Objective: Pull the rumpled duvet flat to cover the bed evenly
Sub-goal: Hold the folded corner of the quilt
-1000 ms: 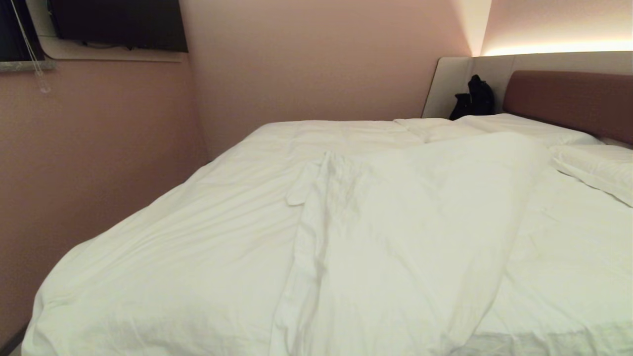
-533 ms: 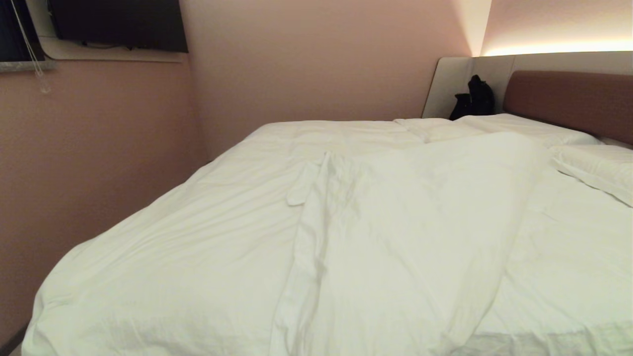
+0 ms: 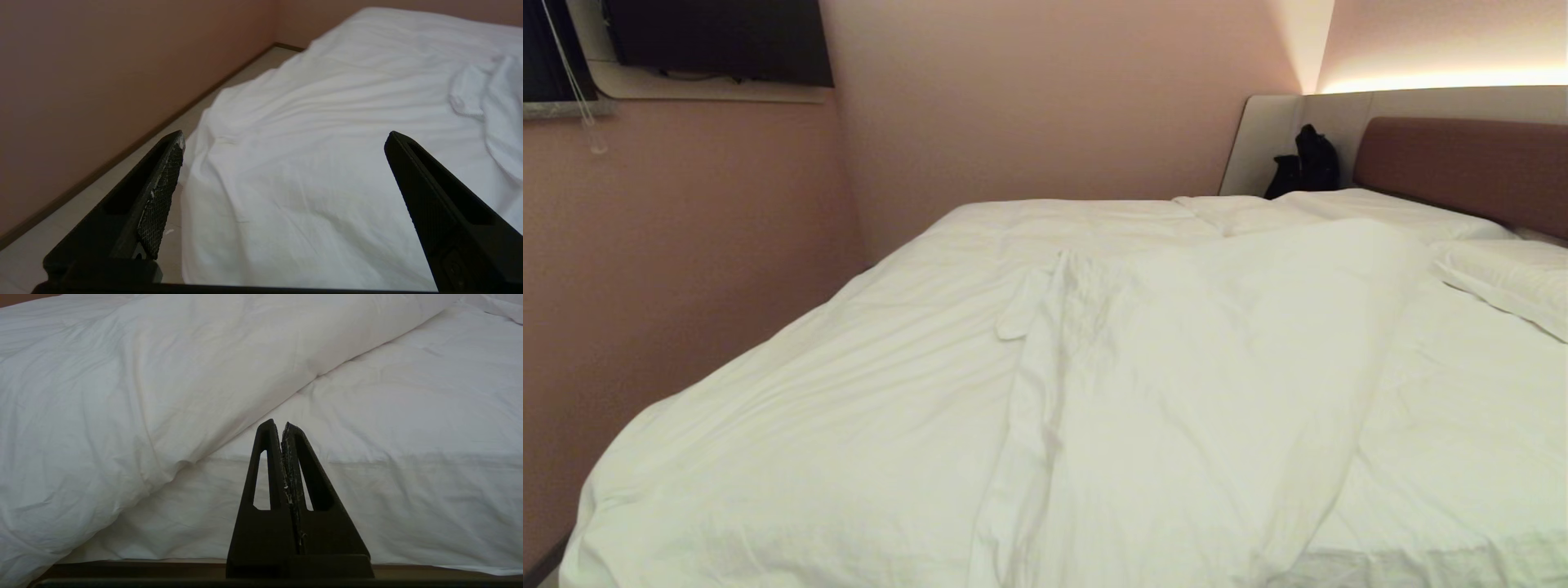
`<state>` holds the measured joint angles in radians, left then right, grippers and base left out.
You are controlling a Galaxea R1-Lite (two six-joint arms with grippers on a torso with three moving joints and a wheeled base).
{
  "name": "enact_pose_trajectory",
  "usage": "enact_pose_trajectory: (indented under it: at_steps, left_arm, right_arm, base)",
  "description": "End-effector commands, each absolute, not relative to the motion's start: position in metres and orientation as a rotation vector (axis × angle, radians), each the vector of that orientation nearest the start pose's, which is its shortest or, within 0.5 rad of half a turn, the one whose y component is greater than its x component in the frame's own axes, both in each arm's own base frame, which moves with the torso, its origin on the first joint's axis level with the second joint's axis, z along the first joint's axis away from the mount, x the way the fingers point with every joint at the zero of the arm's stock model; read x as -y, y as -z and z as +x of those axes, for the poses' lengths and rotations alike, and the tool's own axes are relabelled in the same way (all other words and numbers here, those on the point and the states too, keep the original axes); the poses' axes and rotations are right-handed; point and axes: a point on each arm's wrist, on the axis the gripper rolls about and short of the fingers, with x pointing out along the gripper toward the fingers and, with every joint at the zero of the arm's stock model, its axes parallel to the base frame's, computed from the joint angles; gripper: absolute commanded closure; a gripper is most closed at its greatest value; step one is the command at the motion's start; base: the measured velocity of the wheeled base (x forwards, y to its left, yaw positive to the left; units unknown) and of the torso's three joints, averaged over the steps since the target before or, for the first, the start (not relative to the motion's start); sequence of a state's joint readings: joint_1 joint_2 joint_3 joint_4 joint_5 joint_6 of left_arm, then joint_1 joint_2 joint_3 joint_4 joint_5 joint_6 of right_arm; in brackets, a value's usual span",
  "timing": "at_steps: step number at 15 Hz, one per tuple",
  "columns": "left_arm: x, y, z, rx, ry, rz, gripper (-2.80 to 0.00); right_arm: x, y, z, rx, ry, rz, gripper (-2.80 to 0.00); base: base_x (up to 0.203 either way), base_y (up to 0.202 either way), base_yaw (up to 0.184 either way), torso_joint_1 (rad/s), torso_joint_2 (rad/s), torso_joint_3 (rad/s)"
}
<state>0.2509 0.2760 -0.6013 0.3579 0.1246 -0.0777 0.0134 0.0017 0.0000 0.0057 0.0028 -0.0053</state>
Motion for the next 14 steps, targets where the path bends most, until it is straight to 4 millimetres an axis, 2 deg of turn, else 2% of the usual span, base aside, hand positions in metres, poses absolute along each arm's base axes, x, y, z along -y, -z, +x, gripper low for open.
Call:
enact_pose_trajectory:
  at_steps: [1,3,6,9,12,14]
  left_arm:
    - [0.005,-0.2,-0.04,-0.054,-0.311,-0.078,-2.8]
    - [0.004,-0.197,-0.038,-0.071,-0.295,-0.077,-2.8]
    - [-0.002,-0.193,-0.042,-0.062,-0.154,-0.069,-2.8]
    - [-0.003,-0.173,-0.055,-0.006,-0.099,-0.055,-2.8]
    - [-0.001,-0.159,-0.067,0.129,-0.002,-0.051,-2.8]
    - [0.0,-0.15,-0.064,0.153,0.028,-0.021,-2.8]
  right_arm:
    - [0.0,-0.075,-0.023,-0.008,-0.017,-0.006,0.0]
    - [0.0,-0.075,-0.023,-0.008,-0.017,-0.006,0.0]
    - [0.0,-0.075,-0.023,-0.008,-0.017,-0.006,0.0]
    - [0.0,-0.075,-0.023,-0.008,-0.017,-0.006,0.0]
    - [0.0,-0.075,-0.023,-0.008,-0.017,-0.006,0.0]
    - [0.0,-0.075,-0.023,-0.008,-0.017,-0.006,0.0]
  base:
    - [0.0,0.0,0.0,0.0,0.0,0.0]
    - [0.0,0.0,0.0,0.0,0.0,0.0]
    - [0.0,0.0,0.0,0.0,0.0,0.0]
    - [0.0,0.0,0.0,0.0,0.0,0.0]
    - [0.0,0.0,0.0,0.0,0.0,0.0]
    - [0.0,0.0,0.0,0.0,0.0,0.0]
